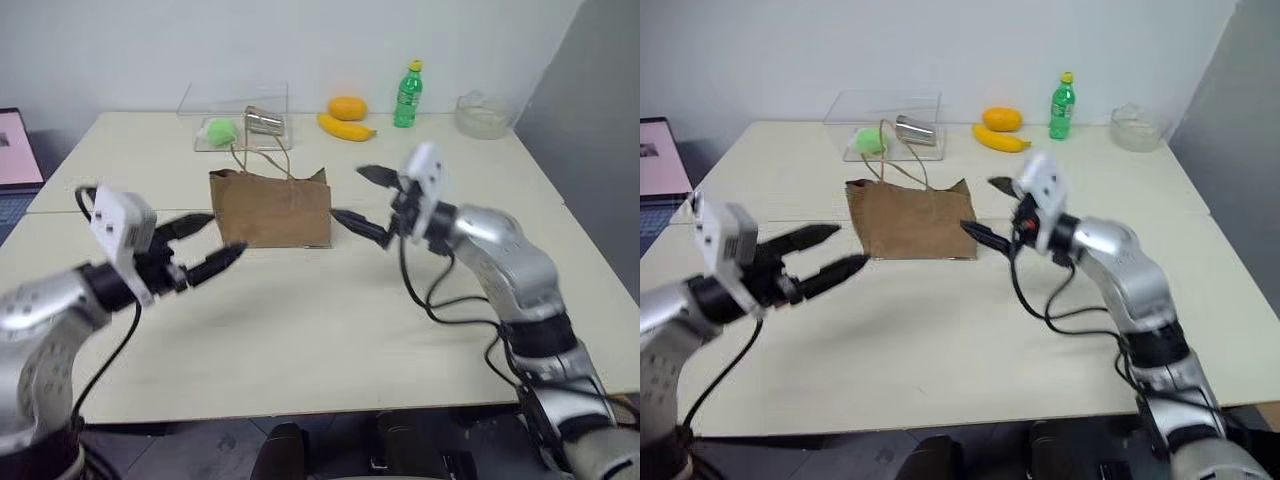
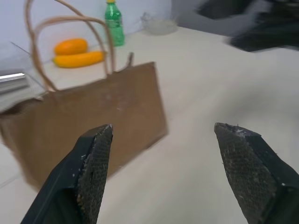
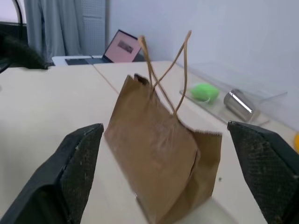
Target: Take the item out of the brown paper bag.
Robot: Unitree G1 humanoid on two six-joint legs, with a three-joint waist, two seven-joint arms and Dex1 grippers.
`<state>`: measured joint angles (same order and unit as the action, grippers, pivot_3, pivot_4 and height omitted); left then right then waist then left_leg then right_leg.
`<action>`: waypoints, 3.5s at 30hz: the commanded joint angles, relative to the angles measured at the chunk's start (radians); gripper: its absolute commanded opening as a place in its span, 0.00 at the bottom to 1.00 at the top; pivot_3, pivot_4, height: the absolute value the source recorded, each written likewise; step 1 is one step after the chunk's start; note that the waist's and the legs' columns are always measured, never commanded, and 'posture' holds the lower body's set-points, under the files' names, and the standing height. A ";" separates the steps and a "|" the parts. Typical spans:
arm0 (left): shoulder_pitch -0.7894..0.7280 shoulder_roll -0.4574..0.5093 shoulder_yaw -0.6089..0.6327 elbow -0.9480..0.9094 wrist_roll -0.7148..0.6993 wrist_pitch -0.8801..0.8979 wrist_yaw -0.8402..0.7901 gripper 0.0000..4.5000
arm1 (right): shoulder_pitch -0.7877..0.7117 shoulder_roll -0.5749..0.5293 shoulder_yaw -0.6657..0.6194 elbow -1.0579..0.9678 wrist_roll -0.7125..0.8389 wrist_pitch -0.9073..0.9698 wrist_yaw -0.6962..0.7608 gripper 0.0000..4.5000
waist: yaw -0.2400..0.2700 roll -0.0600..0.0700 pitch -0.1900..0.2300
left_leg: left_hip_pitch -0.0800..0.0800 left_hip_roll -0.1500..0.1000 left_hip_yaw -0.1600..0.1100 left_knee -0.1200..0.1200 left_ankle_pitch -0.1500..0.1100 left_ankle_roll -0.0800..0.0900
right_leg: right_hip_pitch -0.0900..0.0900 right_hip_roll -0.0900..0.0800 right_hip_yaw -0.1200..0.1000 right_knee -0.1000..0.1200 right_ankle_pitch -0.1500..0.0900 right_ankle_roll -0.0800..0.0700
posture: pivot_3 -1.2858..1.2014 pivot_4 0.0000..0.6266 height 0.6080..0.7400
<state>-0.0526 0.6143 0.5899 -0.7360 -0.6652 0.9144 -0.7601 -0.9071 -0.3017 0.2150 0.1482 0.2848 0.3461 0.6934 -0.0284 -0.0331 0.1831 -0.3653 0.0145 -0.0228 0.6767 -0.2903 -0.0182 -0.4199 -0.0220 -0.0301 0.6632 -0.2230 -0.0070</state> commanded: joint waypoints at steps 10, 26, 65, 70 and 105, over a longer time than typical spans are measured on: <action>0.142 -0.007 0.055 -0.138 -0.168 -0.026 0.190 0.82 | -0.595 0.223 0.173 1.097 -0.498 -0.574 -0.208 0.02 | 0.000 -0.001 0.000 | 0.000 0.000 0.000 -0.003 0.000 0.000 | -0.001 0.000 0.001 -0.002 0.001 -0.008 | 0.52 0.24 1.00; 0.258 0.078 -0.049 -0.106 -0.082 -0.153 0.193 0.82 | -0.557 0.280 0.231 1.185 -0.697 -0.680 -0.022 0.01 | -0.002 0.000 0.000 | 0.002 0.001 0.001 -0.014 0.001 -0.002 | -0.002 0.000 0.002 -0.005 0.000 -0.009 | 0.52 0.24 1.00; 0.477 0.229 -0.257 -0.005 0.267 -0.468 0.011 1.00 | 0.392 -0.111 0.012 -0.342 -0.158 0.029 0.516 0.28 | 0.026 0.005 0.002 | 0.001 0.001 -0.002 -0.015 0.001 -0.002 | -0.002 0.000 -0.004 -0.007 -0.005 -0.008 | 0.52 0.24 1.00; 0.391 0.272 -0.337 0.141 0.416 -0.639 -0.036 1.00 | 0.548 -0.189 0.041 -0.490 -0.160 0.089 0.459 0.59 | 0.026 0.005 0.002 | 0.002 0.002 -0.002 -0.015 0.001 -0.002 | -0.001 0.000 -0.004 -0.007 -0.009 -0.012 | 0.52 0.24 1.00; 0.139 0.317 -0.533 0.518 0.638 -1.134 -0.227 1.00 | 0.618 -0.362 0.103 -0.651 0.009 0.169 0.444 0.59 | 0.027 0.005 0.002 | -0.001 0.009 0.001 -0.016 0.000 -0.003 | -0.001 0.004 -0.010 -0.015 -0.004 -0.005 | 0.52 0.24 1.00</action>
<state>0.0992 0.9377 0.0650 -0.2153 -0.0399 -0.2037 -1.0091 -0.2781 -0.6585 0.3182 -0.4941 0.2772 0.5338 1.1316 -0.0016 -0.0282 0.1853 -0.3659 0.0235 -0.0222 0.6607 -0.2905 -0.0210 -0.4206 -0.0181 -0.0396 0.6483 -0.2274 -0.0119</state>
